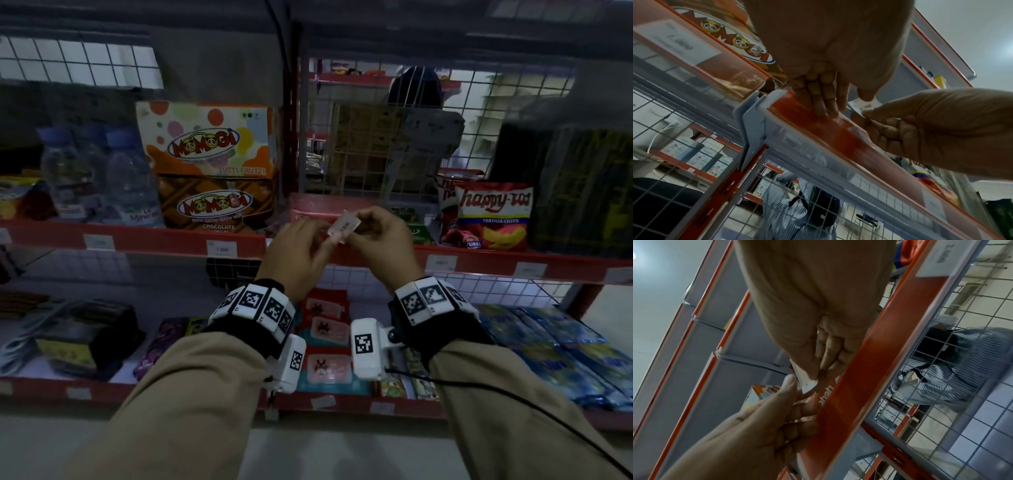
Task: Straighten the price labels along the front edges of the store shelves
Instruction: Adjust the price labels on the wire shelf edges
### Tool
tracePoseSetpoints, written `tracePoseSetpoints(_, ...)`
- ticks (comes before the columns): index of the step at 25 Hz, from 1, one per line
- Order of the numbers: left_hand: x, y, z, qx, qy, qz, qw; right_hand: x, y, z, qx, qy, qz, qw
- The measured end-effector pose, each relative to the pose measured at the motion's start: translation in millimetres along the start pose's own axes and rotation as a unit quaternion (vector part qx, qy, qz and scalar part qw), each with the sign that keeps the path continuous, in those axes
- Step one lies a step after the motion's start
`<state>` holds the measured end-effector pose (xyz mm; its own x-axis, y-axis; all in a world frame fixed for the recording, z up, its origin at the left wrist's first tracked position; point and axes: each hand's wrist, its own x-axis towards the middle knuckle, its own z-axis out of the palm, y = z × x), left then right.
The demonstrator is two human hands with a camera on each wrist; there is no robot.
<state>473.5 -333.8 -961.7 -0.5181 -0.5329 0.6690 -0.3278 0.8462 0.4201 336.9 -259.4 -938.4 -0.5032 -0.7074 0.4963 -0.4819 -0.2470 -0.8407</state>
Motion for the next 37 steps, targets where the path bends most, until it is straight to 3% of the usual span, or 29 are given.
tracePoseSetpoints(5,2.2,-4.8,0.1,-0.010,0.012,0.009,1.000,-7.0,1.8,7.5,-0.008,-0.022,0.011,1.000)
tracePoseSetpoints(7,3.5,-5.9,-0.2,0.005,0.013,0.008,1.000,-11.0,-0.7,5.6,-0.031,-0.024,-0.021,0.999)
tracePoseSetpoints(9,5.5,-7.2,-2.2,0.014,0.002,0.014,1.000,-8.6,-5.8,0.9,-0.125,-0.030,-0.096,0.987)
tracePoseSetpoints(11,7.1,-9.5,-5.6,0.023,-0.010,0.027,0.999,-1.4,-12.3,-2.6,-0.255,-0.051,-0.149,0.954)
tracePoseSetpoints(13,7.2,-11.2,-9.1,0.023,-0.015,0.035,0.999,3.9,-15.2,-4.9,-0.285,-0.058,-0.136,0.947)
tracePoseSetpoints(18,5.2,-15.9,-11.4,0.066,-0.002,0.038,0.997,3.5,-6.5,-8.1,-0.211,-0.010,-0.082,0.974)
tracePoseSetpoints(27,-0.2,-17.7,3.9,0.128,-0.011,0.058,0.990,-5.1,14.8,-4.1,-0.214,-0.023,-0.101,0.971)
tracePoseSetpoints(37,0.5,-22.9,2.5,0.143,-0.014,0.095,0.985,-12.2,17.0,-7.0,-0.380,-0.048,-0.114,0.917)
